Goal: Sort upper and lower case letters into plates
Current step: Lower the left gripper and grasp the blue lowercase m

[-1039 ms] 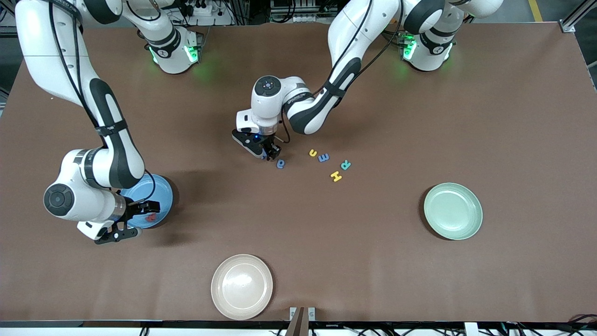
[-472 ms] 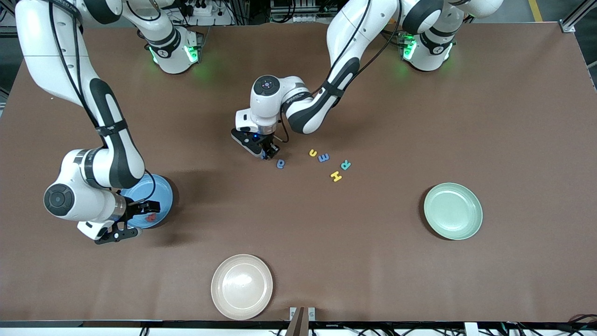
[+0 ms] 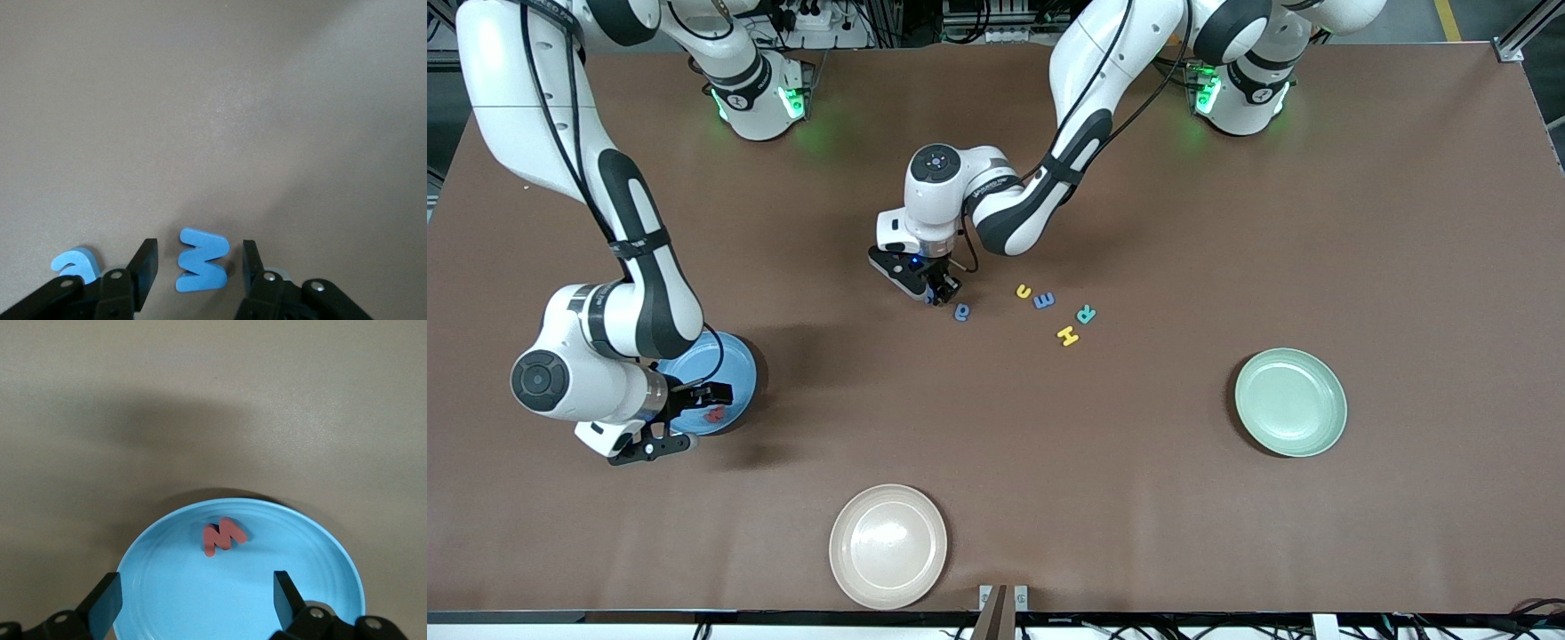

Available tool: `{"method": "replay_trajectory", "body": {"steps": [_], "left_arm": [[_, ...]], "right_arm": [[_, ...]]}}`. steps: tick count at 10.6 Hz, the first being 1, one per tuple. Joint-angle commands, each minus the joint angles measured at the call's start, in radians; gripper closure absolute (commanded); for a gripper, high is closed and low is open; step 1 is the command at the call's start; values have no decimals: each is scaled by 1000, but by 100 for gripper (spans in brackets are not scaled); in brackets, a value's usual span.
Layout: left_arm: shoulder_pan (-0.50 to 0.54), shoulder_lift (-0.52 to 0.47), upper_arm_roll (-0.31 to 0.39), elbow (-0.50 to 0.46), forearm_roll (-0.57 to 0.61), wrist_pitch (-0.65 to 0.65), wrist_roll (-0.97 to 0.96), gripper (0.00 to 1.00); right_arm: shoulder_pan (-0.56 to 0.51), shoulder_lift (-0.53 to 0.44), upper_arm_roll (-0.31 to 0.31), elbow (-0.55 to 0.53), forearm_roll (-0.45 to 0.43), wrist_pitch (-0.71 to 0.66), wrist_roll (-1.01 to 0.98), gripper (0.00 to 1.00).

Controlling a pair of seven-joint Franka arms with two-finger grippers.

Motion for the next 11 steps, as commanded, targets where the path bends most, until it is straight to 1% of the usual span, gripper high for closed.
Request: {"method": "replay_trajectory", "body": {"steps": [1,4,5,6,7,9,10,11], "left_arm": [[-26,16,24,20,29,6,-29,40],[-30,22,27,20,29,6,-27,42],[-32,22,37,20,29,6,-24,59],[-32,22,38,19,29,6,-26,84],[-33,21,37,17,29,6,-29,100],[-32,-1,38,11,26,-6,-38,100],[-23,-34,38,1,22,-36,-44,100],[-14,-95,38,0,14,-120,-46,100]], "right_arm": [[-8,-15,8,-6,-1,-10,-11,0],[-8,-15,8,-6,-1,-8,-11,0],[-6,-15,8,-6,-1,-10,-11,0],[-6,-15,8,-6,-1,-8,-11,0],[-6,-15,8,-6,-1,-10,-11,0],[-6,-15,8,-6,-1,-10,-11,0],[-6,-15,8,-6,-1,-8,-11,0],[-6,-15,8,-6,-1,-8,-11,0]]}}
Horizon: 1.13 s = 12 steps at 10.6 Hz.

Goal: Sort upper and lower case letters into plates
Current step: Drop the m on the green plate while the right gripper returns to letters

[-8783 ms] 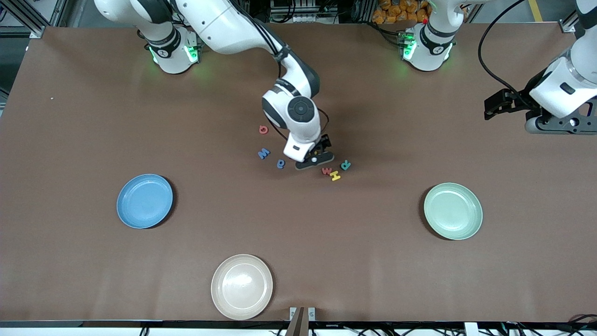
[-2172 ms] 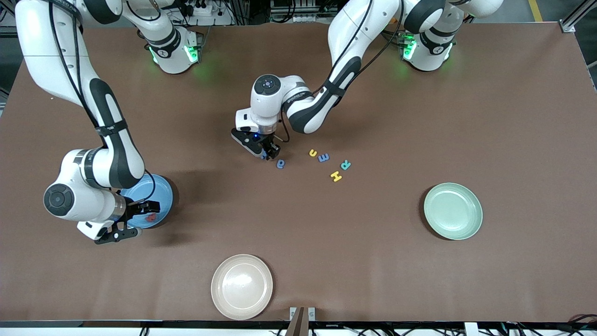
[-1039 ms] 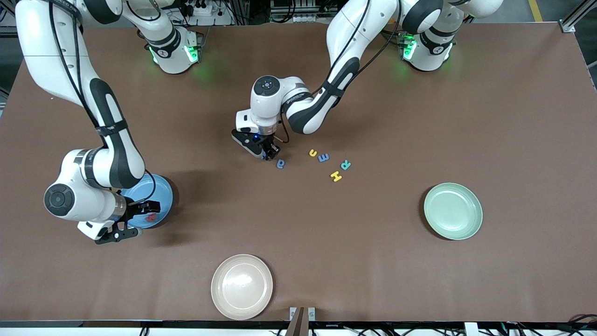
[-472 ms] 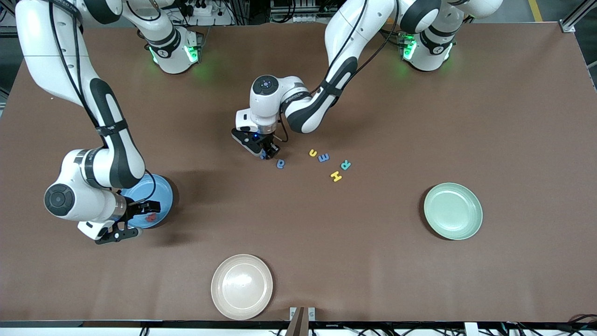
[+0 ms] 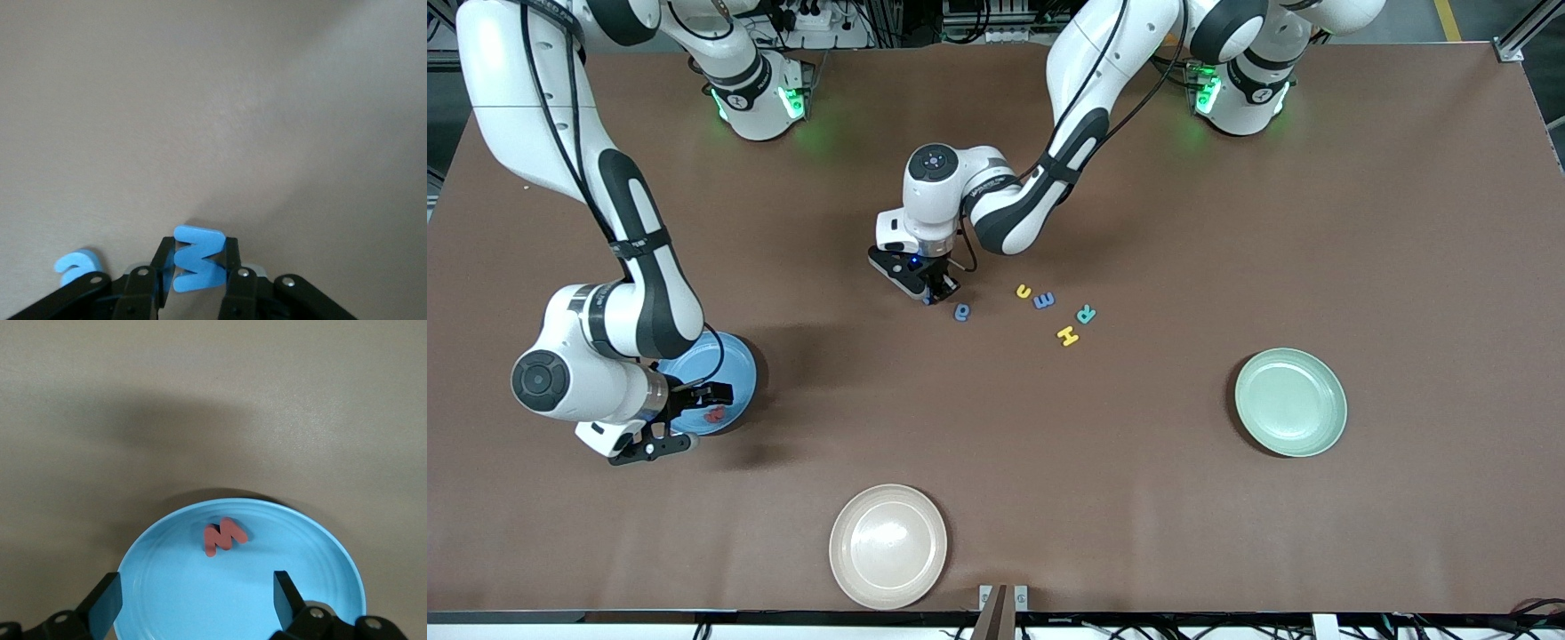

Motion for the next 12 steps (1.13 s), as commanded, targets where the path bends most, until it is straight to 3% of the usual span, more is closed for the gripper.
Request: {"method": "replay_trajectory", "body": {"steps": [1,5,7,9,12], "left_arm": [[35,-146,10,-13,14,-190,-30,100],[216,-421,6,-75,12,-606,-22,100],[322,-541,7,-130,3,-745,-30,100],[444,-607,6,-164,-30,-786,-82,100],[615,-618,4,-212,-34,-782,-84,100]], "right_arm": [[-6,-15,7,-6,-1,-8,-11,0],[-5,-15,7,-6,-1,-8,-11,0],[-5,-15,7,-6,-1,-8,-11,0],[7,-20,20,1,3,-28,-8,0],[127,-20,27,24,7,-37,1,0]]}}
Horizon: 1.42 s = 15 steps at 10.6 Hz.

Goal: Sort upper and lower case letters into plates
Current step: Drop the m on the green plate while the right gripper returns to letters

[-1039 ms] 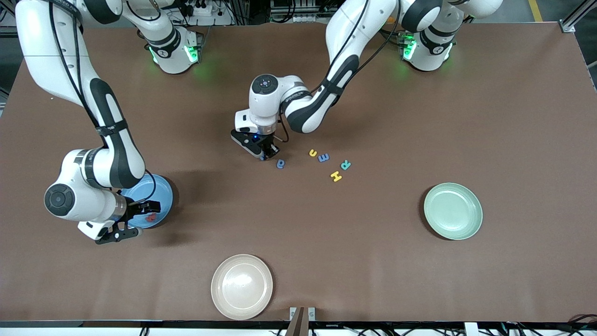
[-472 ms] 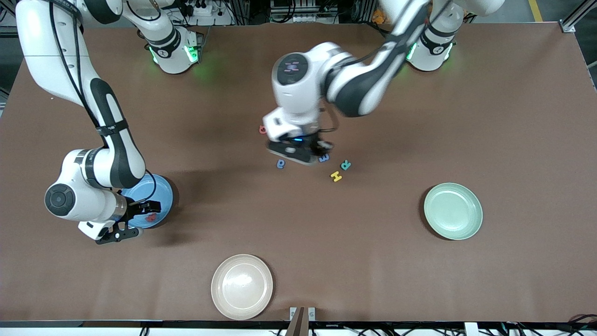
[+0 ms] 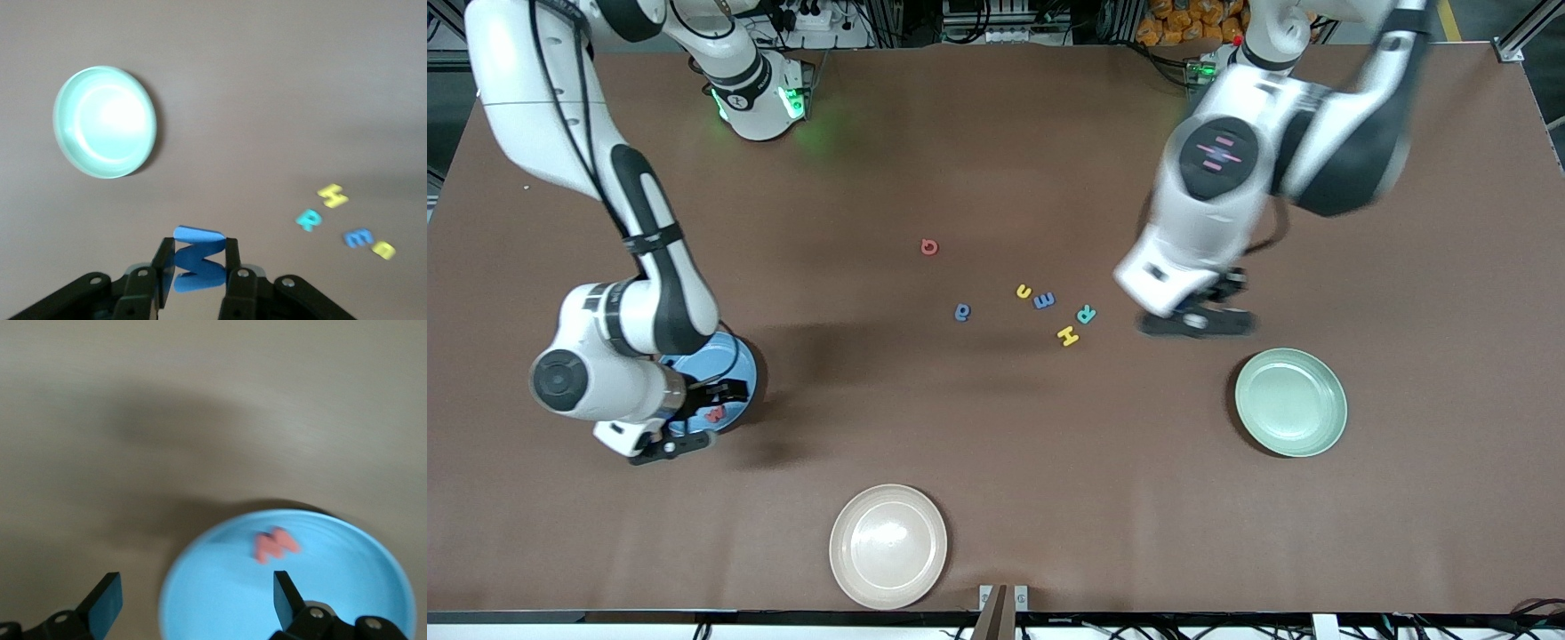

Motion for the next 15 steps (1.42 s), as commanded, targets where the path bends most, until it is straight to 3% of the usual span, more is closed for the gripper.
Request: {"method": "replay_trajectory", "body": {"steps": [1,3,6,11,12,13,14,15], "left_arm": [[103,-12,-15,-70,-21,21,-28,100],[178,7,-15,-128,-19,100,-25,100],[285,123,-12,-128,4,232,-8,100],[398,274,-12,-124,8,414,108,100],[399,281,-12,-124,10,423,114,91],[398,286,-10,-122,10,425,122,47],[396,286,-10,-121,10,425,133,17],[396,286,-10,-118,10,425,154,0]], "right_arm": [[96,-13,0,22,9,-18,3,0],[166,-11,1,24,11,-17,5,0],[341,-11,0,24,17,-8,9,0],[577,3,0,14,15,18,351,0],[593,3,0,11,15,18,431,0],[610,6,0,11,15,17,522,0],[642,18,0,13,15,24,586,0],[680,29,0,16,17,53,638,0]]}}
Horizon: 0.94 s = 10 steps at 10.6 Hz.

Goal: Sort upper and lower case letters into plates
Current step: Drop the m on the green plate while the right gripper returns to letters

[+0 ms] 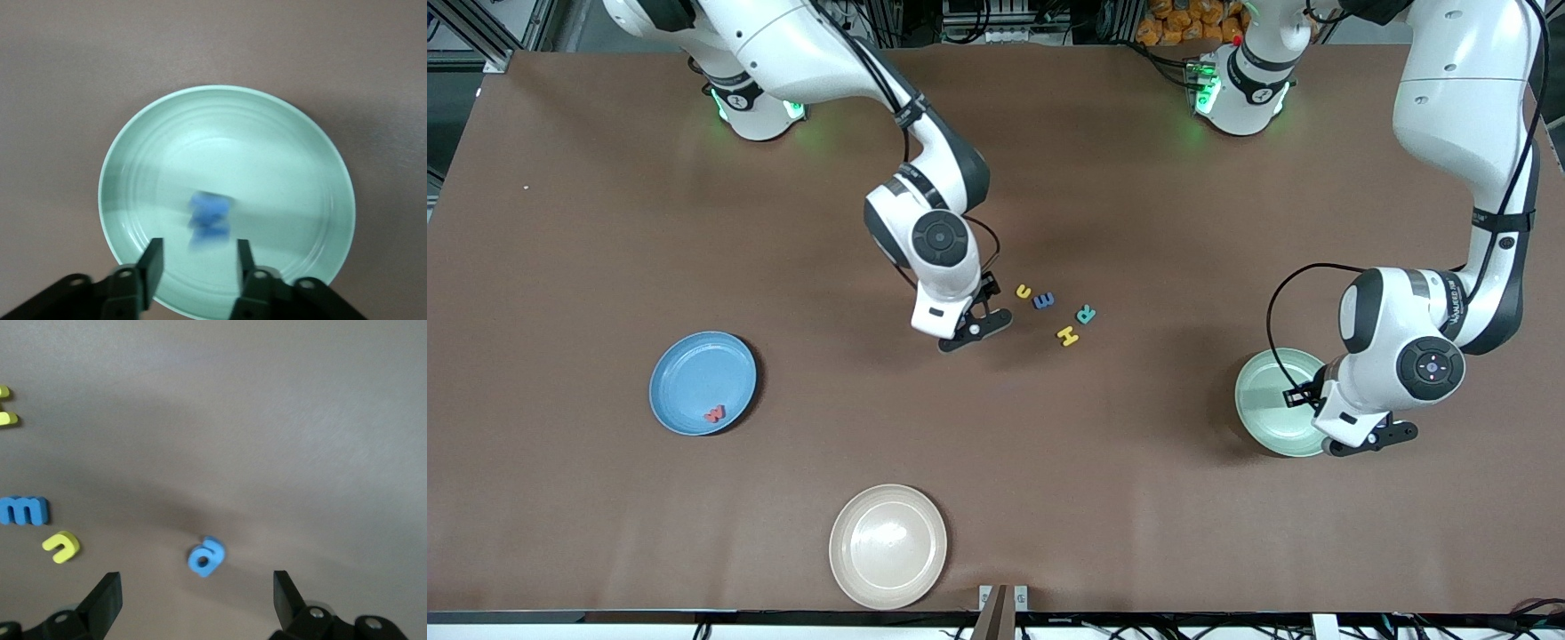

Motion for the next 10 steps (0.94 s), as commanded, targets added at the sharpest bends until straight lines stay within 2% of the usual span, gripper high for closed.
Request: {"method": "replay_trajectory", "body": {"steps": [1,4,5,8,10], "left_arm": [[2,0,-4,15,10,-2,43,0],[5,-2,-4,13,11,-8,46,0],[6,-9,-4,12,11,-14,63,0],[32,-52,-4,15,10,-26,199,0],[19,-100,-9,35,11,-96,206,0]], "right_arm": [[70,29,-6,4,6,66,159,0],[132,71,-6,13,6,127,362,0],[147,86,-5,27,2,149,356,0],[221,193,-6,212,-5,167,387,0],[216,232,-9,262,-8,169,398,0]]}}
